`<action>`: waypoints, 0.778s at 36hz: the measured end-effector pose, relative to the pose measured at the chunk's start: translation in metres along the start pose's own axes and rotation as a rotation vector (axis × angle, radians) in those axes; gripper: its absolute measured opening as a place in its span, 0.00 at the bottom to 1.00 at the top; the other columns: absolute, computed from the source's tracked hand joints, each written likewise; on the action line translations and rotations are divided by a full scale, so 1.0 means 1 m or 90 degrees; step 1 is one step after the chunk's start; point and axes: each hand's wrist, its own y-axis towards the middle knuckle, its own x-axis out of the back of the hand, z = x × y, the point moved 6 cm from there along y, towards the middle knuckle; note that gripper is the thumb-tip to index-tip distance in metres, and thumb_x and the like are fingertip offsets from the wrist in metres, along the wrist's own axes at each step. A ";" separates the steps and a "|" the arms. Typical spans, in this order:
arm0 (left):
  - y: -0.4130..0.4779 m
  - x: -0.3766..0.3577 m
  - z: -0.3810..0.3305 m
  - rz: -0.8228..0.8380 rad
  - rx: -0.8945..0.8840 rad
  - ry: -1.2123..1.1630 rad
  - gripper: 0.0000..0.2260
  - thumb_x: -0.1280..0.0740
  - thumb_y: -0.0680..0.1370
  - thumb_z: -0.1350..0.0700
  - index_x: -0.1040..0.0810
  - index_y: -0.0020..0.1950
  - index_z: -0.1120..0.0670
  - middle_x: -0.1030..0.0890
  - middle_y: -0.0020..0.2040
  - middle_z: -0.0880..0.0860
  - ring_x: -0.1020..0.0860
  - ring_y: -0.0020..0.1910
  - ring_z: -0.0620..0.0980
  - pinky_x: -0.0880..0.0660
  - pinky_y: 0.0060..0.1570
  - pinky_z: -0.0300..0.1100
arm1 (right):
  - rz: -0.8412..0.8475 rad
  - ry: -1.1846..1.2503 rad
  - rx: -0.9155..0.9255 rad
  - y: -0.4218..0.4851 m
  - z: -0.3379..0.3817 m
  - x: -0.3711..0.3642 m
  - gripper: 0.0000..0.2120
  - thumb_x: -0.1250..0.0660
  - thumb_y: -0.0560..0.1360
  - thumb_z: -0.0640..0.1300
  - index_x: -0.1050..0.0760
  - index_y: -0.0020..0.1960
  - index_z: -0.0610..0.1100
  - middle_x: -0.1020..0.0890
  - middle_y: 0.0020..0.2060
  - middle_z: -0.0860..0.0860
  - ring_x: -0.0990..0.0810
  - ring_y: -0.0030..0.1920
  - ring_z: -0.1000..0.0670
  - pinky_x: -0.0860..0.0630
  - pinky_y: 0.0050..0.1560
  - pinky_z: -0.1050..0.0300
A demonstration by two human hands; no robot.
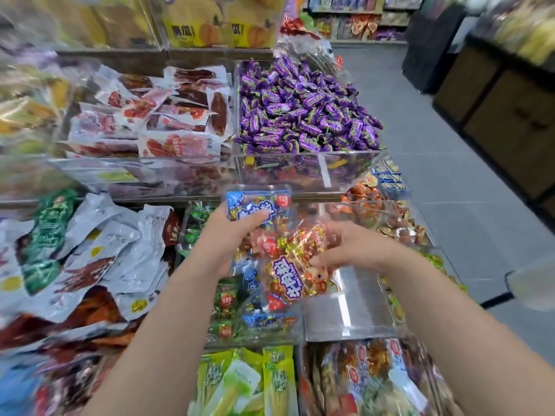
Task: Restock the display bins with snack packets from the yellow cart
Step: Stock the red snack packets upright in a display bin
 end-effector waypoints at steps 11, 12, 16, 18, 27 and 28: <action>-0.036 0.083 0.024 -0.094 0.031 0.045 0.03 0.28 0.74 0.55 0.20 0.47 0.50 0.16 0.40 0.43 0.20 0.49 0.49 0.25 0.52 0.45 | -0.294 0.507 -0.016 -0.039 -0.055 0.005 0.11 0.38 0.75 0.31 0.28 0.52 0.45 0.16 0.35 0.48 0.19 0.33 0.51 0.19 0.36 0.60; -0.039 0.084 0.026 -0.065 0.045 0.068 0.04 0.27 0.73 0.55 0.18 0.48 0.49 0.16 0.41 0.44 0.21 0.50 0.51 0.27 0.54 0.47 | -0.305 0.563 -0.015 -0.041 -0.061 0.001 0.11 0.38 0.76 0.31 0.28 0.52 0.46 0.16 0.35 0.48 0.18 0.34 0.52 0.19 0.39 0.58; -0.053 0.066 0.034 0.107 0.056 0.247 0.05 0.26 0.72 0.51 0.16 0.46 0.43 0.16 0.49 0.44 0.20 0.54 0.47 0.27 0.57 0.47 | -0.353 0.718 -0.058 -0.043 -0.085 -0.014 0.04 0.38 0.78 0.38 0.27 0.50 0.44 0.17 0.35 0.48 0.21 0.40 0.51 0.19 0.43 0.57; -0.055 0.055 0.040 0.148 0.064 0.341 0.09 0.27 0.74 0.48 0.20 0.54 0.44 0.21 0.60 0.44 0.23 0.57 0.45 0.28 0.60 0.45 | -0.377 0.733 -0.124 -0.043 -0.097 -0.023 0.05 0.37 0.78 0.45 0.27 0.49 0.43 0.20 0.37 0.48 0.23 0.40 0.52 0.20 0.38 0.62; -0.053 -0.002 0.067 0.318 0.061 0.570 0.32 0.32 0.76 0.45 0.41 0.77 0.46 0.42 0.78 0.47 0.39 0.74 0.48 0.39 0.64 0.37 | -0.386 0.645 -0.104 -0.040 -0.104 -0.038 0.22 0.37 0.76 0.31 0.37 0.63 0.49 0.21 0.45 0.46 0.22 0.38 0.50 0.27 0.41 0.58; -0.052 -0.002 0.071 0.307 0.067 0.570 0.33 0.32 0.77 0.46 0.42 0.78 0.48 0.42 0.78 0.49 0.39 0.75 0.50 0.40 0.64 0.37 | -0.388 0.617 -0.106 -0.041 -0.102 -0.038 0.26 0.37 0.75 0.29 0.38 0.67 0.48 0.21 0.47 0.45 0.21 0.40 0.49 0.26 0.42 0.57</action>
